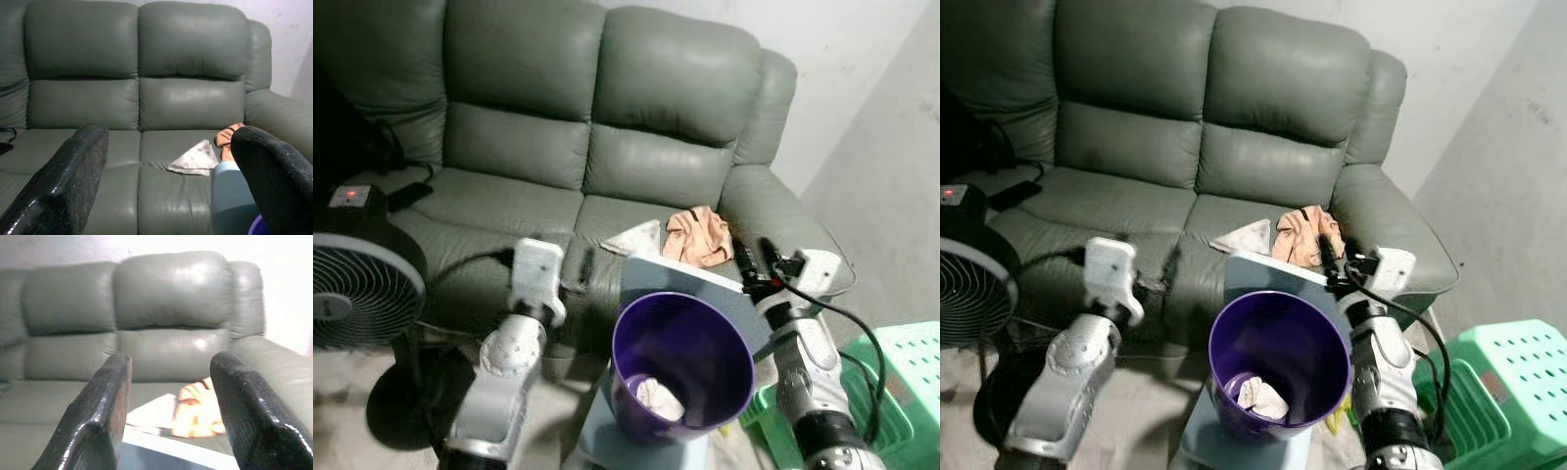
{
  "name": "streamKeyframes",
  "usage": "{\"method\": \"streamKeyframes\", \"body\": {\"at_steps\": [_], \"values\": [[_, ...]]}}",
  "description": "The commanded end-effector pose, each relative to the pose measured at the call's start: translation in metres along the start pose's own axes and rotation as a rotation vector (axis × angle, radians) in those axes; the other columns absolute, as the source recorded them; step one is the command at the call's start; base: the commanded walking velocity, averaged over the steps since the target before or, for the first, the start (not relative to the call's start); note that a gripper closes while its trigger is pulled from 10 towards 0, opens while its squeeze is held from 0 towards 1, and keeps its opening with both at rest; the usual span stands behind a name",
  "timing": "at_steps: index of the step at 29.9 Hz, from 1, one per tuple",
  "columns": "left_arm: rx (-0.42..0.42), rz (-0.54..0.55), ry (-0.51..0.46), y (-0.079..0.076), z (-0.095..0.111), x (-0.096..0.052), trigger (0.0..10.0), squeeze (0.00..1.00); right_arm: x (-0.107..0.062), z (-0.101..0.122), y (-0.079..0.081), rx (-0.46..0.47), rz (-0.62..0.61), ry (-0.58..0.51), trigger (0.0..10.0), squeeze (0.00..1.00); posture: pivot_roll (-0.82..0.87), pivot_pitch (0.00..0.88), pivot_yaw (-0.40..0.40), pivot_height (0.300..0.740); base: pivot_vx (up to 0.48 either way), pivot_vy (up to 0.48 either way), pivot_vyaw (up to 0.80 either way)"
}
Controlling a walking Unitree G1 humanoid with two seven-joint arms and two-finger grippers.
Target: Picking trash to rubbish bin
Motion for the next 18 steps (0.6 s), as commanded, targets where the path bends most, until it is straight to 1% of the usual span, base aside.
{"method": "streamKeyframes", "body": {"at_steps": [1,3,5,8,9,11,12,13,15,18], "values": [[-0.032,-0.01,0.025,-0.001,-0.005,0.004,10.0,0.0,-0.008,0.004,-0.005,-0.074,-0.031,-0.015,10.0,0.0,0.0,0.0,-0.11,0.74,0.0,0.0,0.0],[-0.088,-0.014,0.013,0.006,-0.004,0.007,10.0,0.0,-0.018,0.005,-0.001,-0.124,-0.042,-0.005,10.0,0.0,-0.01,0.0,-0.102,0.74,0.0,0.0,0.0],[-0.122,-0.017,0.005,0.012,-0.003,0.007,10.0,0.0,-0.022,0.009,0.001,-0.14,-0.064,-0.009,10.0,0.0,-0.02,0.0,-0.093,0.74,0.0,0.0,0.0],[-0.133,-0.018,0.004,0.014,-0.003,0.008,10.0,0.0,-0.024,0.011,0.002,-0.138,-0.072,-0.013,10.0,0.0,-0.02,0.0,-0.093,0.74,0.0,0.0,0.0],[-0.131,-0.011,0.001,0.018,-0.002,0.008,10.0,0.0,-0.026,0.014,0.004,-0.145,-0.076,-0.022,10.0,0.0,-0.03,0.0,-0.088,0.74,0.0,0.0,0.0],[-0.154,0.024,0.003,0.029,-0.003,0.012,10.0,0.0,-0.029,0.017,0.008,-0.173,-0.083,-0.033,10.0,0.0,-0.04,0.0,-0.081,0.74,0.0,0.0,0.0],[-0.154,0.024,0.003,0.029,-0.003,0.012,10.0,0.0,-0.029,0.017,0.008,-0.173,-0.083,-0.033,10.0,0.0,-0.04,0.0,-0.081,0.74,0.0,0.0,0.0],[-0.165,0.033,0.002,0.032,-0.003,0.013,10.0,0.0,-0.029,0.017,0.008,-0.186,-0.091,-0.033,10.0,0.0,-0.04,0.0,-0.08,0.74,0.0,0.39,0.0],[-0.162,0.053,0.002,0.036,-0.002,0.018,10.0,0.0,-0.028,0.015,0.004,-0.208,-0.117,-0.027,10.0,0.0,-0.05,0.0,-0.073,0.74,0.0,0.431,0.0],[-0.159,0.048,-0.006,0.035,0.0,0.021,10.0,0.0,-0.027,0.018,0.005,-0.227,-0.113,-0.03,10.0,0.0,-0.06,0.0,-0.065,0.74,0.0,0.472,0.0]]}}
Point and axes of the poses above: a point about 5 cm out from each wrist's last joint towards the gripper, its own x axis pointing out of the wrist towards the gripper, its own z axis along the axis of the wrist's last joint, y = z × x, the point moved 3 cm from there along x, pointing out of the wrist towards the gripper, and after that the axes turned 8 degrees about -x, right-handed, at the moved point
